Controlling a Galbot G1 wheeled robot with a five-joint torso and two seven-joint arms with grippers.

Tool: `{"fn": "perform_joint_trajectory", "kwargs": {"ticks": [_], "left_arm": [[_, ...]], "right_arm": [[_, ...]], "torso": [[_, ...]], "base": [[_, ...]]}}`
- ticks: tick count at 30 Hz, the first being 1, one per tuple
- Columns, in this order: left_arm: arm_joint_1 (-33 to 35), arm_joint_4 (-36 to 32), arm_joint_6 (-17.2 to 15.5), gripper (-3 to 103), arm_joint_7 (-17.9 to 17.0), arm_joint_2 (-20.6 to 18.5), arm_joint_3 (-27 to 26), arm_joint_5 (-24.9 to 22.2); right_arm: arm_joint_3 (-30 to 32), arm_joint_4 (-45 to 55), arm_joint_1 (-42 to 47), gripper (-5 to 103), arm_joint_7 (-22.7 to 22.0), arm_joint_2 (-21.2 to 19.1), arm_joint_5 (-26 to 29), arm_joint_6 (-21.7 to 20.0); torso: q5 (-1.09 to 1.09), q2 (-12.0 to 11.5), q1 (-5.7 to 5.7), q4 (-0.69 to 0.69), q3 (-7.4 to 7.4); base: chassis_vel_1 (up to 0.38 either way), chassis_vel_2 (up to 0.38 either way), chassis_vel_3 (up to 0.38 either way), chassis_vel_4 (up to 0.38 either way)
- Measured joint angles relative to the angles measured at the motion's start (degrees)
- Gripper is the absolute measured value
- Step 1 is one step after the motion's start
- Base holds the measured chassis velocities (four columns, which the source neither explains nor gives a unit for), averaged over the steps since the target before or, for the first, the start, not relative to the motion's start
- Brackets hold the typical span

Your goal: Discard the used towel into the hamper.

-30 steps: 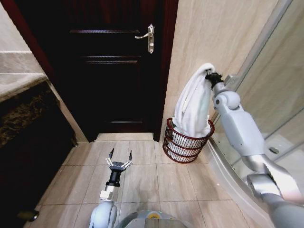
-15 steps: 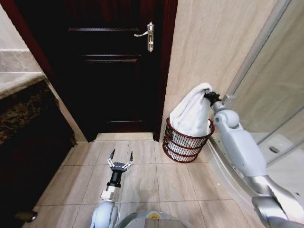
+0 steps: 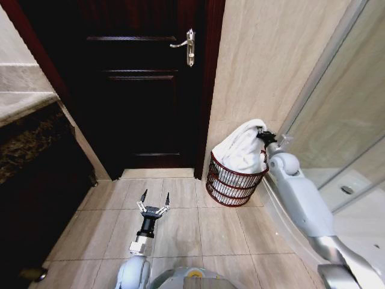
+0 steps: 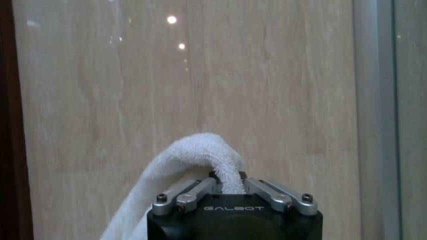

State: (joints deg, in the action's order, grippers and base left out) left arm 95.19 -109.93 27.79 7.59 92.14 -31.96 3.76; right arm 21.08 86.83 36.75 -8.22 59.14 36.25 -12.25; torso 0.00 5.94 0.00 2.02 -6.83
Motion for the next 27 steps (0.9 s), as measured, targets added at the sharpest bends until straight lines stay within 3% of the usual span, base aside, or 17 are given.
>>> {"fn": "perform_joint_trajectory", "kwargs": {"ticks": [10, 13, 14, 17, 21, 25, 27], "left_arm": [[-0.57, 0.69, 0.31, 100, -0.45, 0.0, 0.01, -0.2], [-0.7, 0.7, 0.12, 100, -0.55, 0.0, 0.06, -0.18], [-0.7, 0.7, 0.12, 100, -0.55, 0.0, 0.06, -0.18], [-0.82, 0.7, 0.1, 100, -0.59, 0.0, 0.01, -0.2], [-0.78, 0.69, 0.08, 100, -0.59, 0.0, -0.01, -0.31], [-0.68, 0.44, -0.08, 100, -0.56, 0.0, -0.22, -0.4], [-0.77, 0.44, -0.14, 100, -0.55, 0.0, -0.25, -0.41]], "right_arm": [[2.01, 3.57, 4.95, 5, 0.2, 1.68, -1.91, -1.55], [2.99, 7.84, 8.76, 5, 0.18, 1.07, -2.29, -7.89], [2.99, 7.84, 8.76, 5, 0.18, 1.07, -2.29, -7.89], [4.15, 11.17, 12.16, 5, 0.22, -0.29, -2.32, -16.06], [4.37, 12.31, 13.13, 5, 0.43, -2.05, -2.31, -21.05], [2.12, 10.63, 10.38, 5, 5.87, -5.34, -2.15, -29.53], [0.48, 8.9, 8.69, 5, 6.36, -5.47, -2.04, -29.89]], "torso": [[-0.01, 0.1, 0.0, 0.0, -0.09], [0.01, 0.14, 0.0, 0.0, -0.11], [0.01, 0.14, 0.0, 0.0, -0.11], [0.03, 0.15, 0.0, -0.03, -0.12], [0.01, 0.17, 0.0, -0.03, -0.14], [-0.02, 0.2, -0.01, -0.02, -0.15], [0.0, 0.2, -0.01, -0.02, -0.16]], "base": [[0.0, 0.0, 0.0, 0.0], [0.0, 0.0, 0.0, 0.0], [0.0, 0.0, 0.0, 0.0], [0.0, 0.0, 0.0, 0.0], [0.0, 0.0, 0.0, 0.0], [0.0, 0.0, 0.0, 0.0], [0.0, 0.0, 0.0, 0.0]]}}
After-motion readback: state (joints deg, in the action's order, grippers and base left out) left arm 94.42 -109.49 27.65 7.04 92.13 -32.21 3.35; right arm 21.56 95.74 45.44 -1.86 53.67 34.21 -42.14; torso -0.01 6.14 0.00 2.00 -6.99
